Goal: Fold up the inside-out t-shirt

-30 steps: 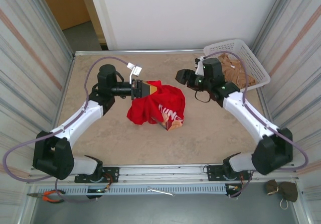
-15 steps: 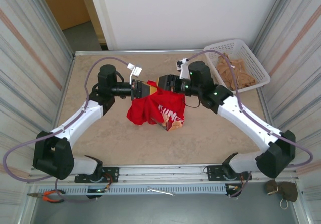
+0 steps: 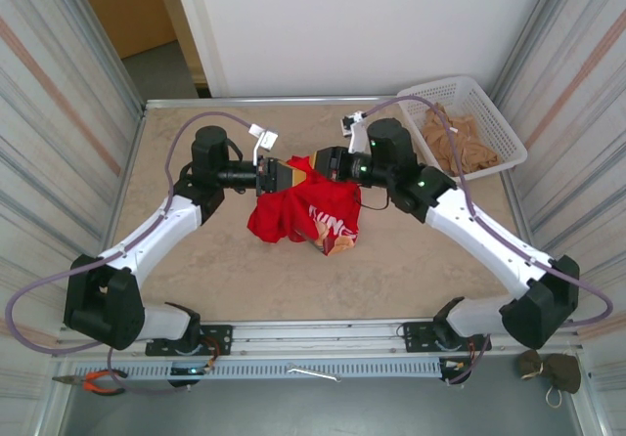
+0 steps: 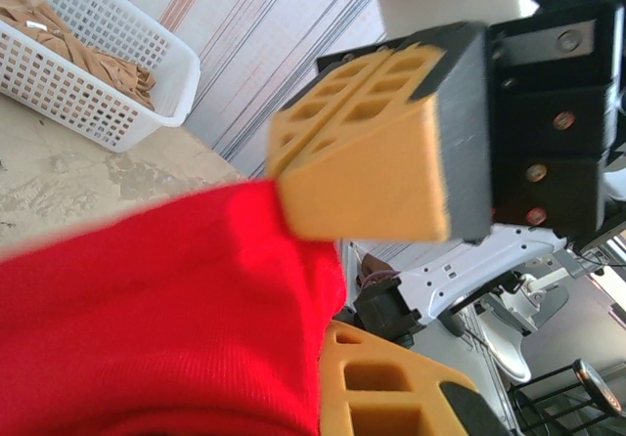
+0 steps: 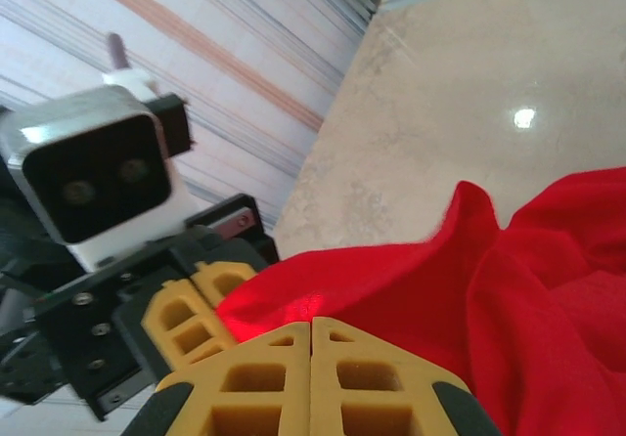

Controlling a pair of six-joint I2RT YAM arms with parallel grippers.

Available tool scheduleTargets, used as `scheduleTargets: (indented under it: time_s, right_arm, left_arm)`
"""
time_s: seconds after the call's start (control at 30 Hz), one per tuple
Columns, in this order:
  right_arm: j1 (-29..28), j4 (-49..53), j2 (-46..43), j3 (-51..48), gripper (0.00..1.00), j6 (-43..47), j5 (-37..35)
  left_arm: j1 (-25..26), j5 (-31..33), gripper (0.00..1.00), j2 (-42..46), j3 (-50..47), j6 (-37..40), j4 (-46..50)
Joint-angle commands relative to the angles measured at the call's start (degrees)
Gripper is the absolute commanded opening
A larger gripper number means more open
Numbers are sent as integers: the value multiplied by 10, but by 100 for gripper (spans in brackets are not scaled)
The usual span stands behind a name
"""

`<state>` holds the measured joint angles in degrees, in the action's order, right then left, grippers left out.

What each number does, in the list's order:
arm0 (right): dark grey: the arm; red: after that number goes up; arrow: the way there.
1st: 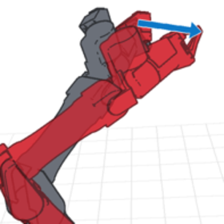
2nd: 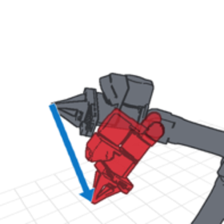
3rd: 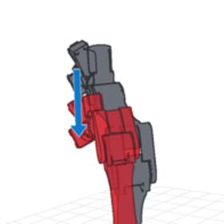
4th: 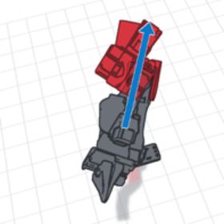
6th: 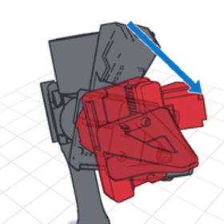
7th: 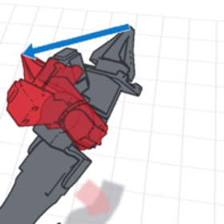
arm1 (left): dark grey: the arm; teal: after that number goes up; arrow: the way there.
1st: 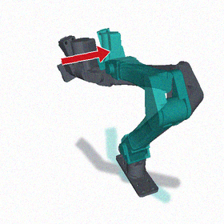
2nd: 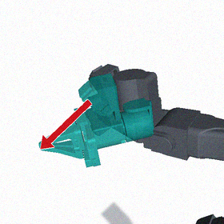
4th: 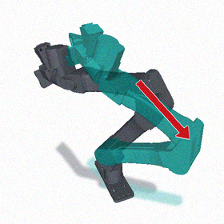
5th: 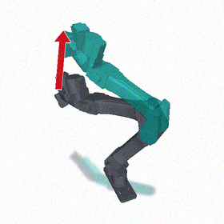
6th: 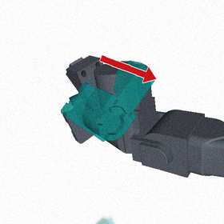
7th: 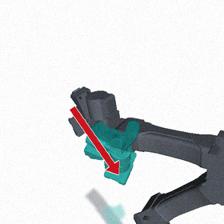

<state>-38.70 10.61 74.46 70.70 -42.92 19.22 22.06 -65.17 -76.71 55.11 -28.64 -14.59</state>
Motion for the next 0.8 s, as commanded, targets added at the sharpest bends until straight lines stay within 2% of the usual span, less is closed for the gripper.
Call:
scheduleTargets:
  time_s: [0.0,0.03,0.07,0.1,0.2,0.33,0.5,0.67,0.77]
  right_arm:
    - [21,-6,-47,25,0,-1,3]
    - [28,-5,-52,26,0,-2,4]
    - [36,-2,-56,29,0,-3,6]
    - [44,2,-60,32,0,-3,10]
    - [62,14,-65,49,0,-3,18]
    - [68,38,-60,76,0,11,21]
    - [71,45,-55,84,0,16,21]
    - [73,48,-61,82,0,16,14]
    - [76,51,-66,84,0,17,11]
  left_arm:
    - [-4,-11,11,-7,19,17,7]
    - [-5,-8,22,-7,19,21,11]
    - [-7,0,39,-6,18,26,19]
    - [-10,9,50,-2,14,33,28]
    - [-19,51,67,18,-12,50,41]
    - [-5,143,72,51,-48,98,91]
    - [58,313,77,75,-80,182,157]
    - [111,440,80,58,-108,214,159]
    - [116,509,81,32,-120,208,153]
